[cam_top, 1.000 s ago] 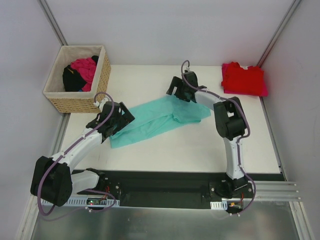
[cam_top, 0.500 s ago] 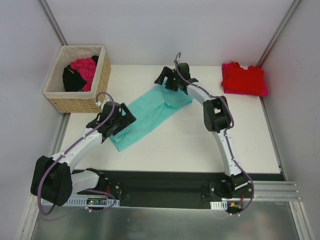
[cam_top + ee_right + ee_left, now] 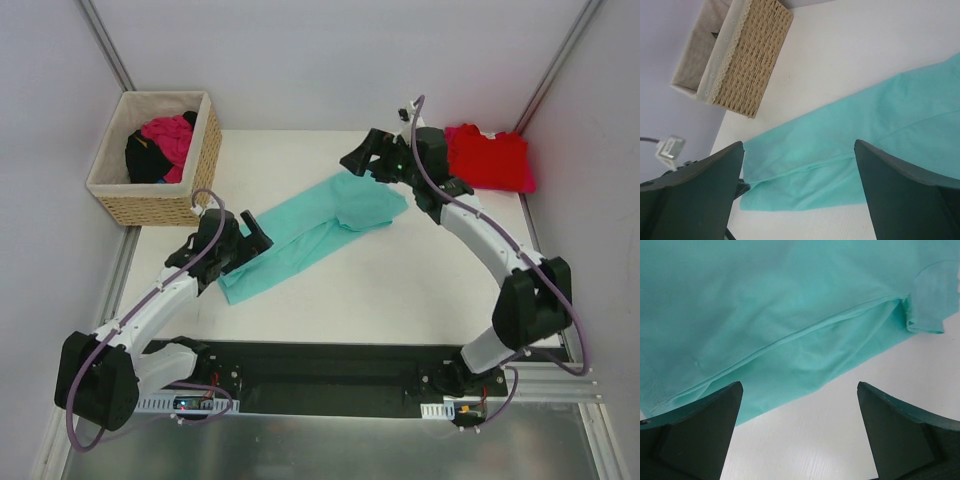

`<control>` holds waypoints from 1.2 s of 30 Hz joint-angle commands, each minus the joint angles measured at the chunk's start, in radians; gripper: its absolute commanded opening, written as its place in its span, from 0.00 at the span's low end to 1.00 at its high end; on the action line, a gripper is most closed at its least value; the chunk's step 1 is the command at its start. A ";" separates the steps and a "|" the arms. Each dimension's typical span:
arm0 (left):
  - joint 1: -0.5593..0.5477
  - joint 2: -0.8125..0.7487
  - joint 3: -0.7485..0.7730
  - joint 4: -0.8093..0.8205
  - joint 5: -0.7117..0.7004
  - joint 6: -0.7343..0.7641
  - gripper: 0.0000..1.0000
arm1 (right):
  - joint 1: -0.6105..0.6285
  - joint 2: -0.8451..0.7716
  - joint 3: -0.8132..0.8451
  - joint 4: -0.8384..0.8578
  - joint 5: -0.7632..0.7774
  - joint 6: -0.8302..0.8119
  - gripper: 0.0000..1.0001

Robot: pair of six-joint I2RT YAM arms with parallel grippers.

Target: Fold and stack the t-shirts

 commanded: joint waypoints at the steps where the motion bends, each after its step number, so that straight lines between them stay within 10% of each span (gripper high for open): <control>1: -0.011 0.038 -0.059 -0.023 0.013 -0.020 0.99 | 0.013 -0.105 -0.135 -0.005 0.011 -0.043 0.97; 18: -0.088 0.139 -0.166 0.020 -0.022 -0.086 0.99 | 0.018 -0.184 -0.205 -0.073 0.033 -0.073 0.97; 26: -0.383 0.335 -0.065 0.063 -0.008 -0.192 0.99 | 0.020 -0.243 -0.213 -0.166 0.086 -0.099 0.96; 36: -0.737 0.700 0.416 0.067 0.140 -0.077 0.96 | -0.014 -0.377 -0.213 -0.320 0.163 -0.158 0.97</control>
